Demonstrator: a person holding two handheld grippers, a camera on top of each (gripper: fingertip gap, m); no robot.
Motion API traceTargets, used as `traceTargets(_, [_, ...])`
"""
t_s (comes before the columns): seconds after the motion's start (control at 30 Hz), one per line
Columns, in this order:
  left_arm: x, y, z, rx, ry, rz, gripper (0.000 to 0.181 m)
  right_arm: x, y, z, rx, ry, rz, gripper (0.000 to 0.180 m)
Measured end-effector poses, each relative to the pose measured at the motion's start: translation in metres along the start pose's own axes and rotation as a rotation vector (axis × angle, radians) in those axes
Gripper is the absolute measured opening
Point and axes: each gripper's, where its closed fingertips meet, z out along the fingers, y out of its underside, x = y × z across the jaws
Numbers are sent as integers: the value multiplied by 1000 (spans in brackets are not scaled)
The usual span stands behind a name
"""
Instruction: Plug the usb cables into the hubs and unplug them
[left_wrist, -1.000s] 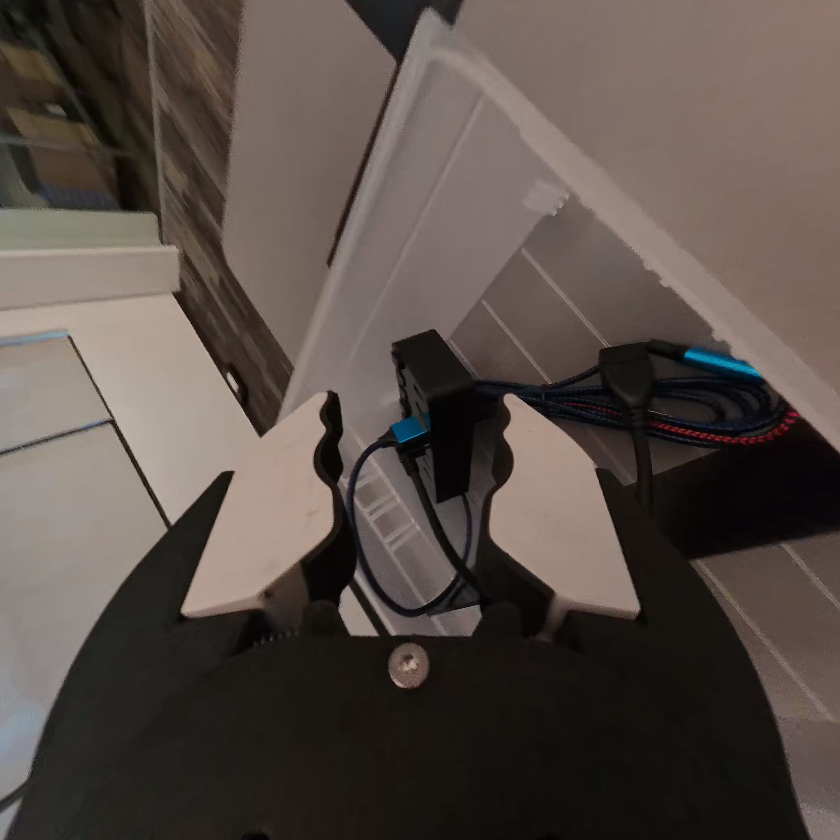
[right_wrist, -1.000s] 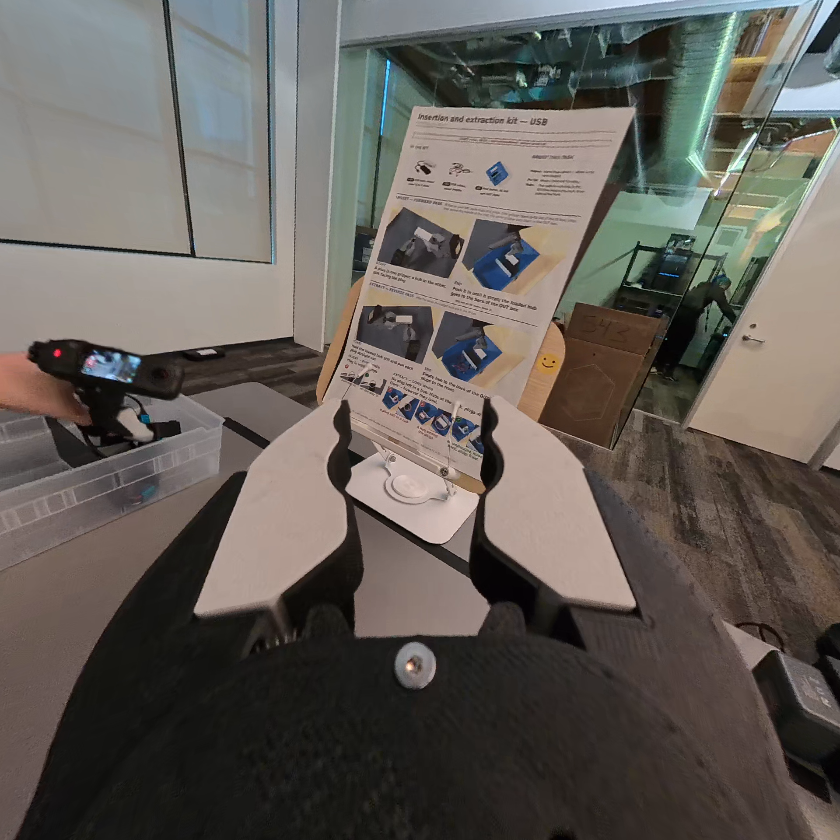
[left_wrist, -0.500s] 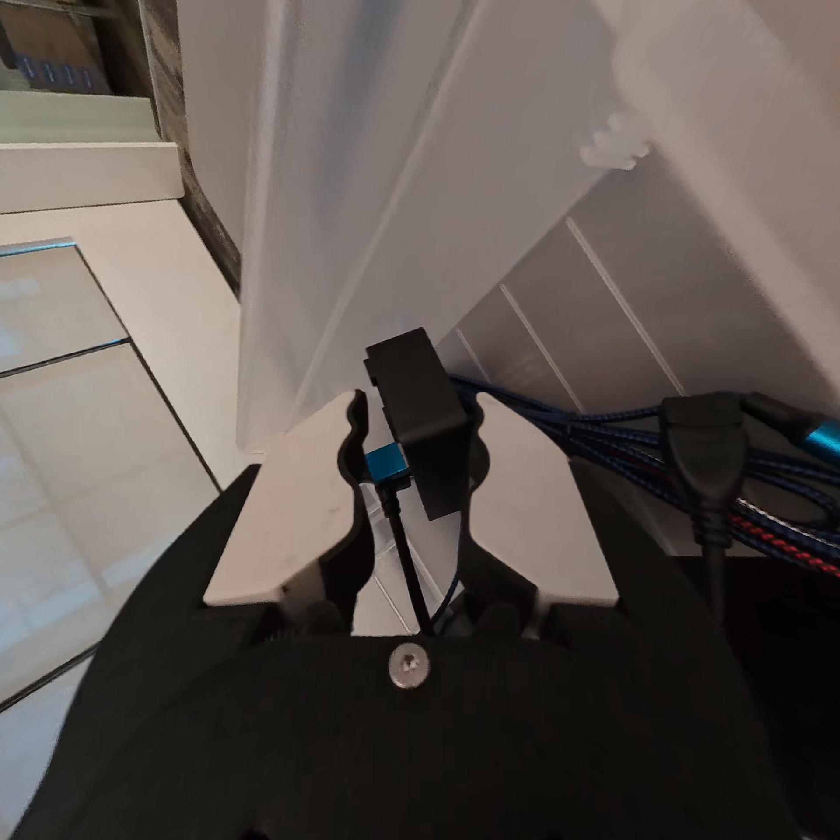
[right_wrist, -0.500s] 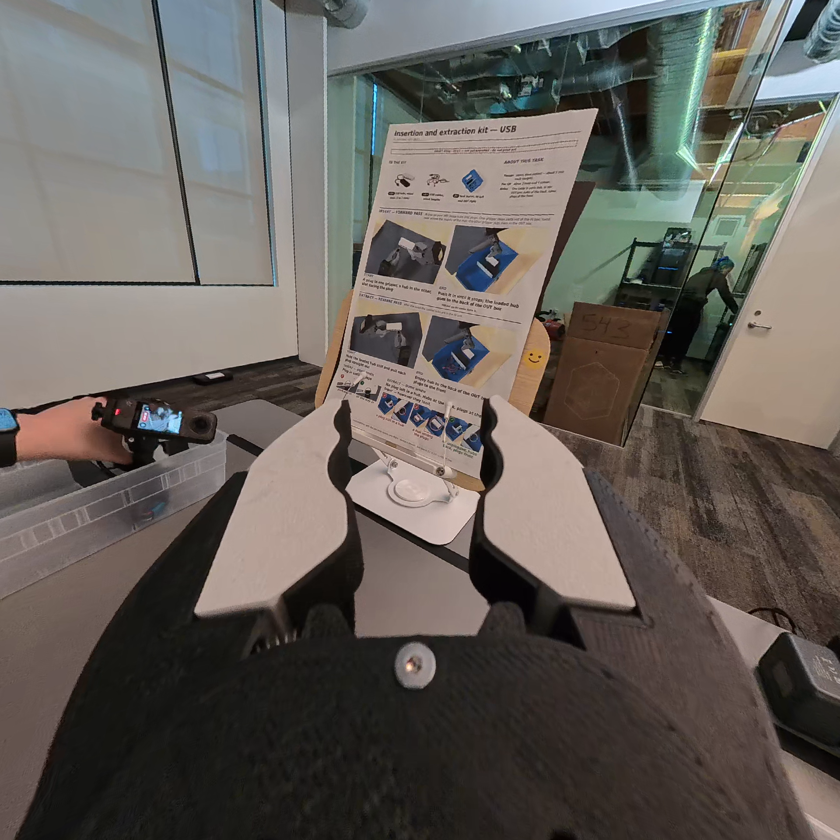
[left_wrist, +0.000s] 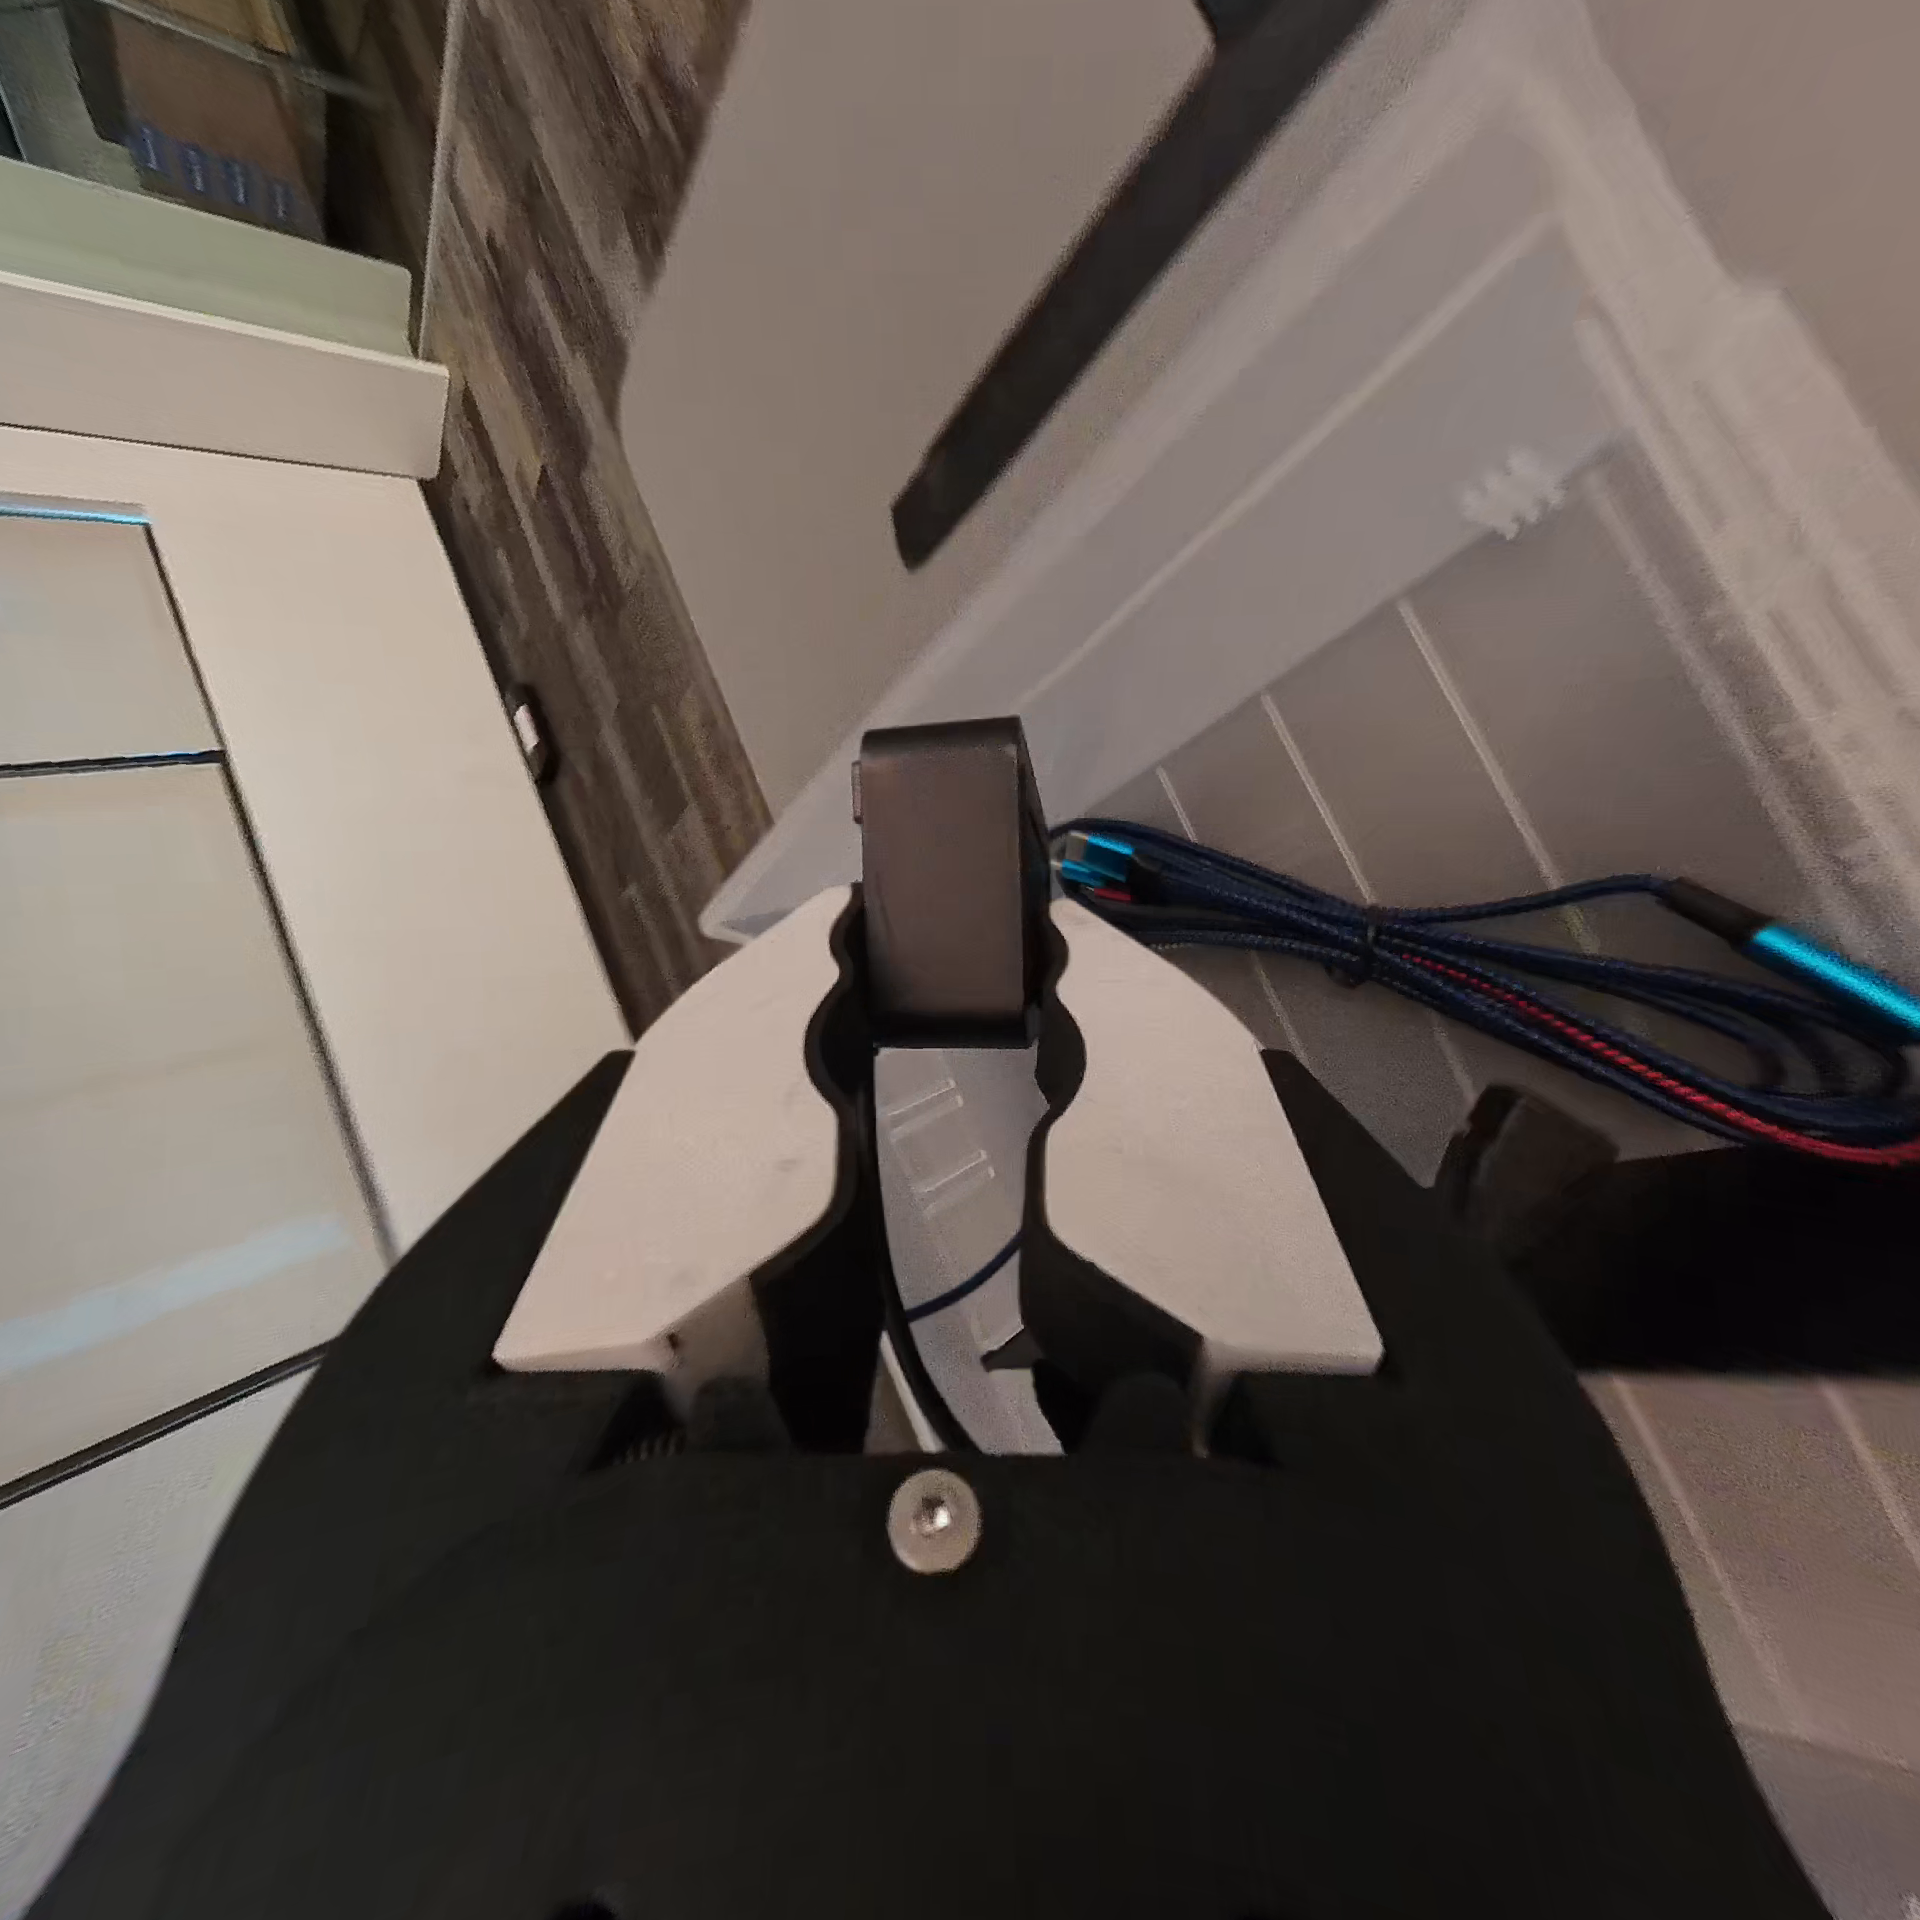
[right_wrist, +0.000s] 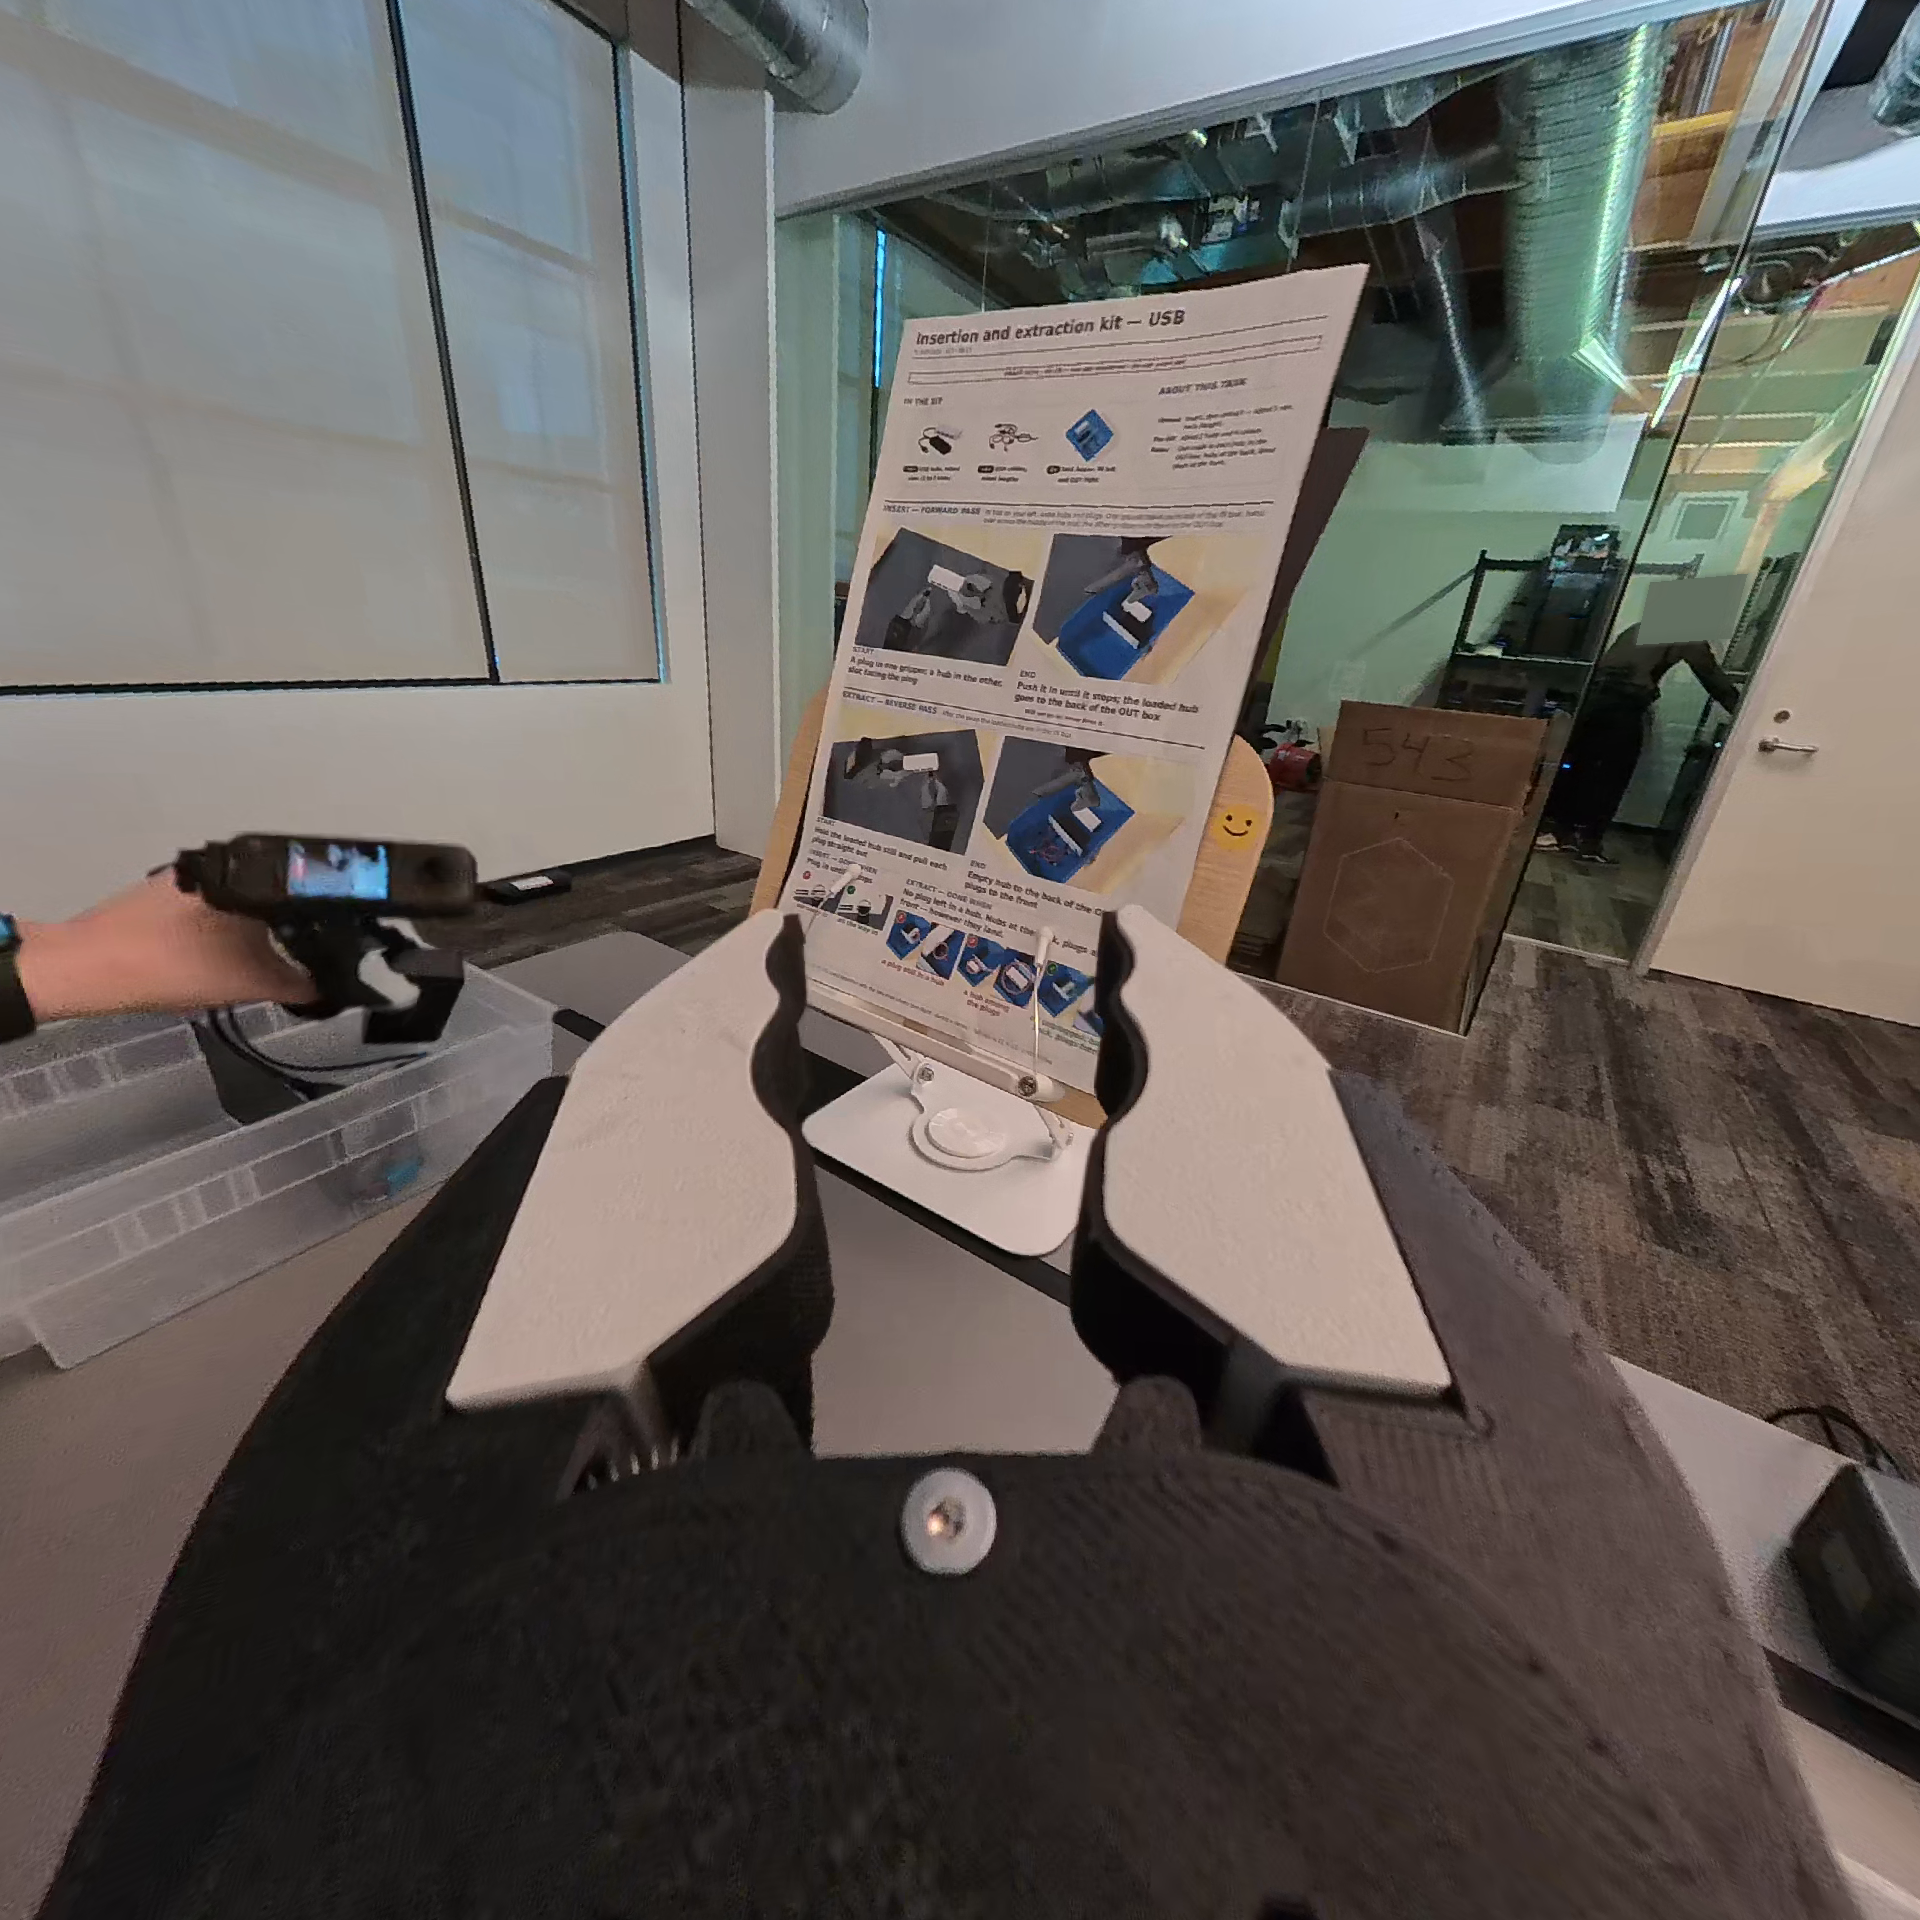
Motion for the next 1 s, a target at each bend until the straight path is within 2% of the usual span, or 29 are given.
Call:
traceTargets(0.23, [-58,-17,-89,304,6,-210,26,-23,7,19,-39,-62,-38,54])
traceTargets(0.4, [-82,-43,-176,556,101,-315,26,-50,14,40,-75,-124,-99,54])
traceTargets(0.6, [-100,-94,-313,854,221,-317,26,-88,25,62,-113,-209,-173,54])
traceTargets(0.7, [-104,-118,-377,975,214,-274,27,-100,31,69,-133,-222,-222,53])
traceTargets(1.0, [-128,-158,-507,1178,123,-208,26,-122,36,74,-137,-255,-281,53])
